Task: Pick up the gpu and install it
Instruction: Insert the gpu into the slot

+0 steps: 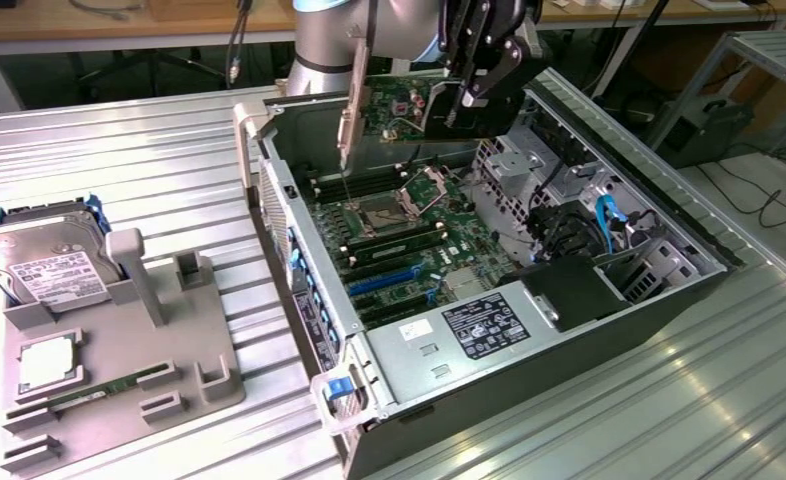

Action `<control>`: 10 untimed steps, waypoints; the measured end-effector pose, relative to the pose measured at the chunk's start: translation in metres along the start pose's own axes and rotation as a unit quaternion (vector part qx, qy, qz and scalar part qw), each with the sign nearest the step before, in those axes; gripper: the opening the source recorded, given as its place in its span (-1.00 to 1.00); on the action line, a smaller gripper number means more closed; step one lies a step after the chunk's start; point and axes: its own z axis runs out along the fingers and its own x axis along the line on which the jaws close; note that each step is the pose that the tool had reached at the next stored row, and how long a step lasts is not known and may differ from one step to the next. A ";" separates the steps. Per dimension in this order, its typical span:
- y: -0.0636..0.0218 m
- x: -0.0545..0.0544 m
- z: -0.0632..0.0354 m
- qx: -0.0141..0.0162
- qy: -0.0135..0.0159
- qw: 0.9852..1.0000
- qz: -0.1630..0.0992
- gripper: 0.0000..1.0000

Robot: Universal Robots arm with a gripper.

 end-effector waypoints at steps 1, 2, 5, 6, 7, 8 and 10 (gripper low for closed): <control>0.0000 0.000 0.0002 0.000 0.000 1.000 -0.001 -0.45; 0.0000 0.000 0.0005 0.000 0.000 1.000 -0.001 -0.45; -0.0002 0.000 0.0027 0.005 0.000 1.000 -0.002 -0.45; -0.0002 0.000 0.0035 0.006 0.000 1.000 -0.002 -0.45; -0.0002 0.000 0.0042 0.008 0.000 1.000 -0.002 -0.45; -0.0003 0.000 0.0050 0.009 -0.001 1.000 -0.002 -0.45; -0.0004 0.000 0.0062 0.013 -0.001 1.000 -0.002 -0.45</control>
